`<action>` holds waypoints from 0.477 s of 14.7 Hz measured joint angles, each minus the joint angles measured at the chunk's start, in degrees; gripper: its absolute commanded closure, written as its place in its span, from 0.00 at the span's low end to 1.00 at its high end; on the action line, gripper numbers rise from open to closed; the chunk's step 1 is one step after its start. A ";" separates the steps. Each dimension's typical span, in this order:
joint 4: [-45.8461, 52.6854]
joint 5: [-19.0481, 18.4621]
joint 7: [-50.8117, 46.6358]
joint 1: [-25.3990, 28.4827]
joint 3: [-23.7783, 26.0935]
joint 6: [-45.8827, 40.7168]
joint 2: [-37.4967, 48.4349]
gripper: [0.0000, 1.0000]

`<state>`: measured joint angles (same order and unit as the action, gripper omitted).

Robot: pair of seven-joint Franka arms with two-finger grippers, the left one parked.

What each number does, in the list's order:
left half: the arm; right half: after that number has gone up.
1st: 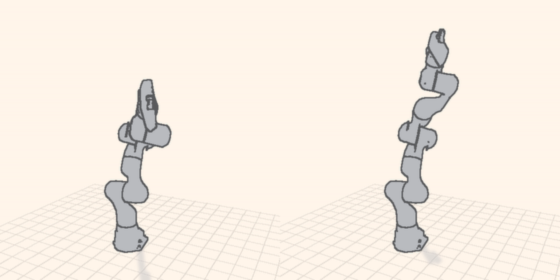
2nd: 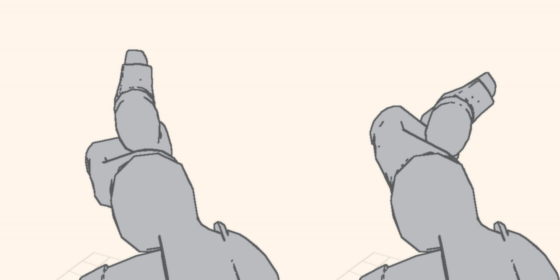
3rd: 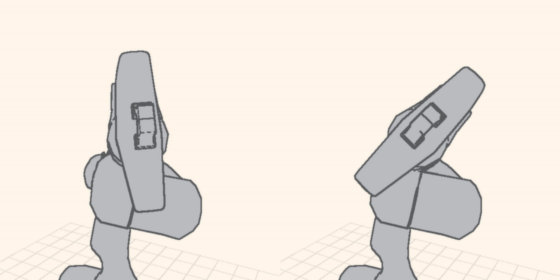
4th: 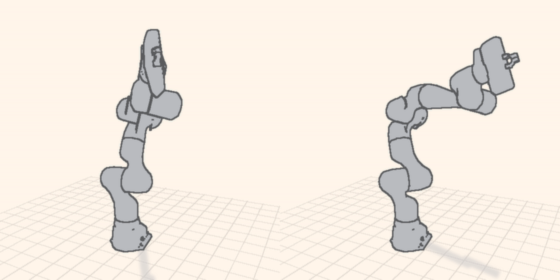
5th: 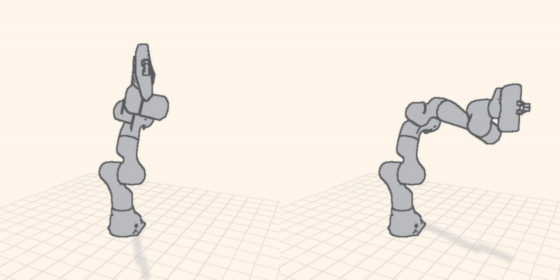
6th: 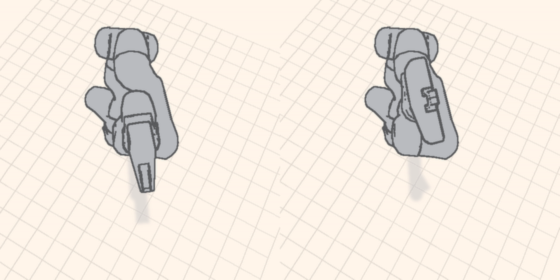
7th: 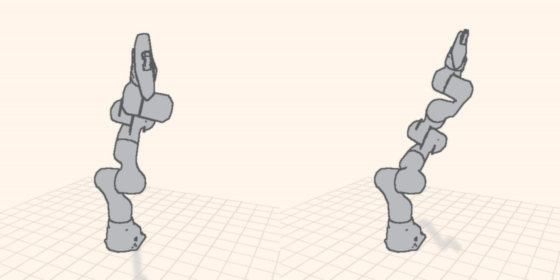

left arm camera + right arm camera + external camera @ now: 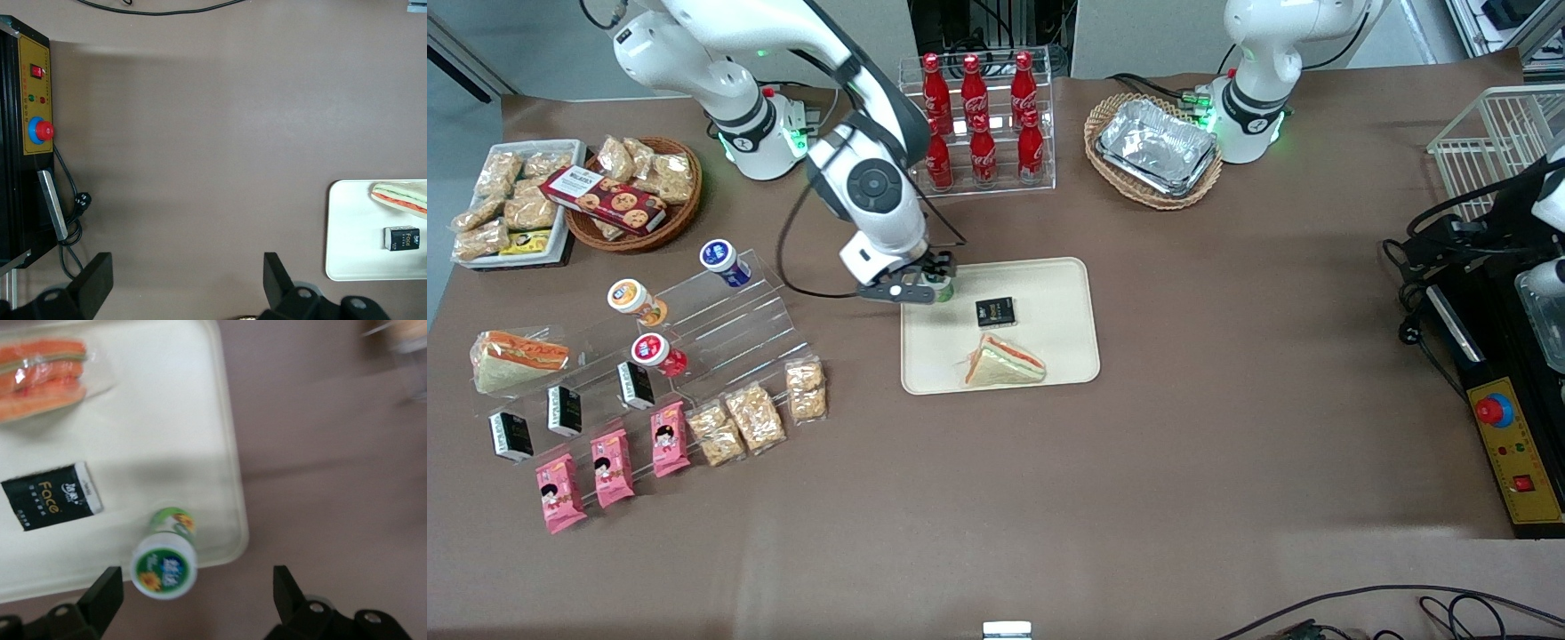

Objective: Place green gum on tray
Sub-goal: 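Open the right gripper and raise it away from the cup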

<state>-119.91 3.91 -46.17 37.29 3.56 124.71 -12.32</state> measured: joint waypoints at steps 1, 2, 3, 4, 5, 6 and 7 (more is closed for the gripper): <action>3.86 -0.56 0.81 -1.68 -0.11 -7.68 1.55 0.00; 8.40 -0.67 2.43 -3.30 -0.32 -15.45 2.96 0.00; 12.65 -0.70 4.06 -4.76 -0.62 -21.53 4.00 0.00; 16.53 -0.75 6.24 -6.43 -0.90 -26.20 4.75 0.00; 19.69 -0.80 9.33 -8.48 -1.10 -29.49 5.17 0.00; 22.13 -0.82 12.95 -10.94 -1.25 -31.51 5.39 0.00; 23.90 -0.88 16.62 -13.69 -1.39 -32.50 5.55 0.00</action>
<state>-96.01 3.03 -29.55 23.60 2.18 92.21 -6.78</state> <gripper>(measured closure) 0.000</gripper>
